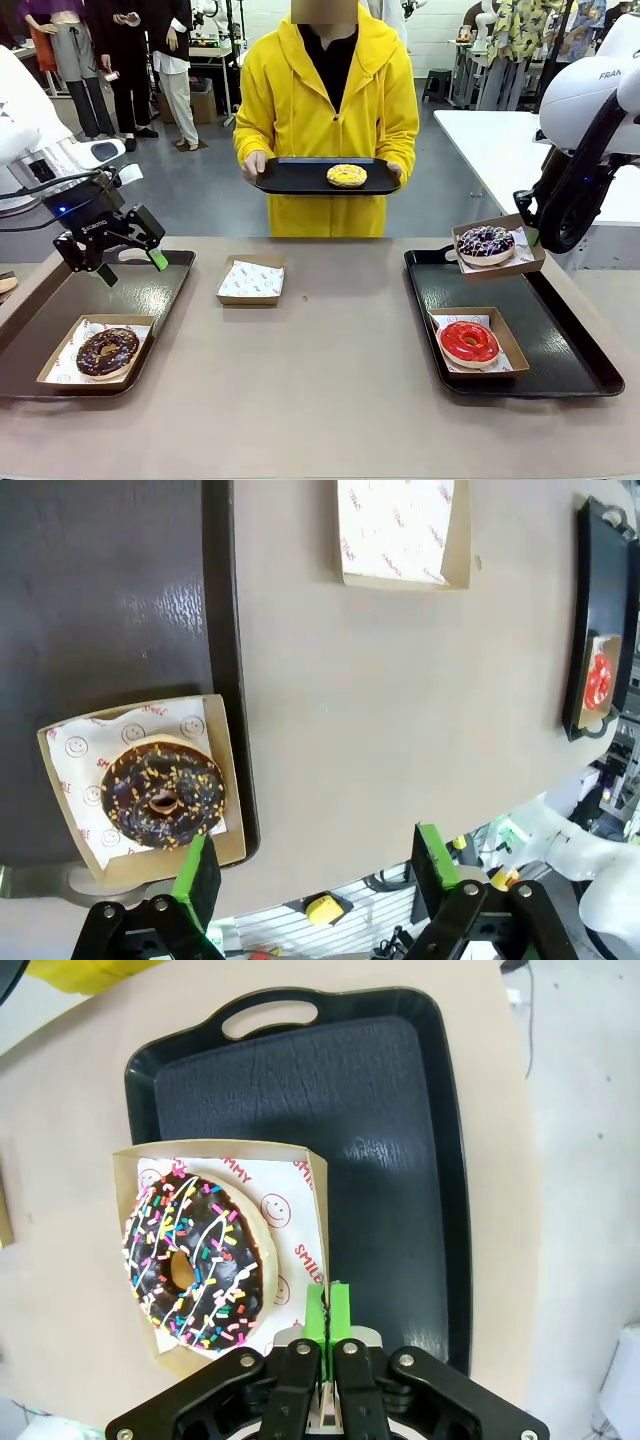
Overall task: Individually package the donuts and arrange them on the tray.
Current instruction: Place the picked Paper togo box on the Handle tray while simultaneously picking up another Paper togo box from the table with the other hand.
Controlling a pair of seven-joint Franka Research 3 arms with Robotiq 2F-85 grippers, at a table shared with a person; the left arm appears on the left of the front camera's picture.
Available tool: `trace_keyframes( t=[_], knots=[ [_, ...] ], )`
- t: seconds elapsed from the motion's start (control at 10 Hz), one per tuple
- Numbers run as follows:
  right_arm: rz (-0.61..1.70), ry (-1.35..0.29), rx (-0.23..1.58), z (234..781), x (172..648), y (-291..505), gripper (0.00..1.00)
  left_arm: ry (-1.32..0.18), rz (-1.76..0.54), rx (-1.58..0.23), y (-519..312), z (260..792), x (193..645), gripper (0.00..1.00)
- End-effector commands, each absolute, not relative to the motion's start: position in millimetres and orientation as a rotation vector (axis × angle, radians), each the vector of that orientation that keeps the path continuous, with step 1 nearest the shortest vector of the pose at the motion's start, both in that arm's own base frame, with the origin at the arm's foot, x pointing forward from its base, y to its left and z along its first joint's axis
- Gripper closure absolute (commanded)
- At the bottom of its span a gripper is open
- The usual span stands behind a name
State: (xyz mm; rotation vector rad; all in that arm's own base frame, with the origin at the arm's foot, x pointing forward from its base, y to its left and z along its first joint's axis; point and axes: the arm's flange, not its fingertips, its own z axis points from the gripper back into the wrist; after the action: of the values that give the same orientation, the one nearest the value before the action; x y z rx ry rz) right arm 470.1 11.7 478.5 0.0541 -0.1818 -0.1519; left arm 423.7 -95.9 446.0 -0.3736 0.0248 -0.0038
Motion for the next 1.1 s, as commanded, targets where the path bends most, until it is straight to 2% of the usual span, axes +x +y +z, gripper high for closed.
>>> trace_keyframes(
  t=[0.0, 0.5, 0.8, 1.0],
  knots=[
    [-0.147, -0.160, 0.038, 480.3, 489.6, 12.1, 0.99, -0.026, 0.046, -0.220, -127.6, 451.0, 462.8, 0.00],
    [-0.074, -0.054, 0.108, 469.4, 572.1, 10.5, 0.99, -0.006, 0.010, 0.049, -204.5, 454.8, 547.4, 0.00],
    [0.065, -0.060, 0.130, 444.2, 584.2, 18.7, 0.99, -0.019, 0.021, 0.077, -222.9, 432.0, 587.8, 0.00],
    [0.077, -0.035, 0.112, 425.8, 586.0, 25.1, 0.99, -0.039, 0.033, 0.090, -227.8, 416.6, 601.3, 0.00]
  ],
)
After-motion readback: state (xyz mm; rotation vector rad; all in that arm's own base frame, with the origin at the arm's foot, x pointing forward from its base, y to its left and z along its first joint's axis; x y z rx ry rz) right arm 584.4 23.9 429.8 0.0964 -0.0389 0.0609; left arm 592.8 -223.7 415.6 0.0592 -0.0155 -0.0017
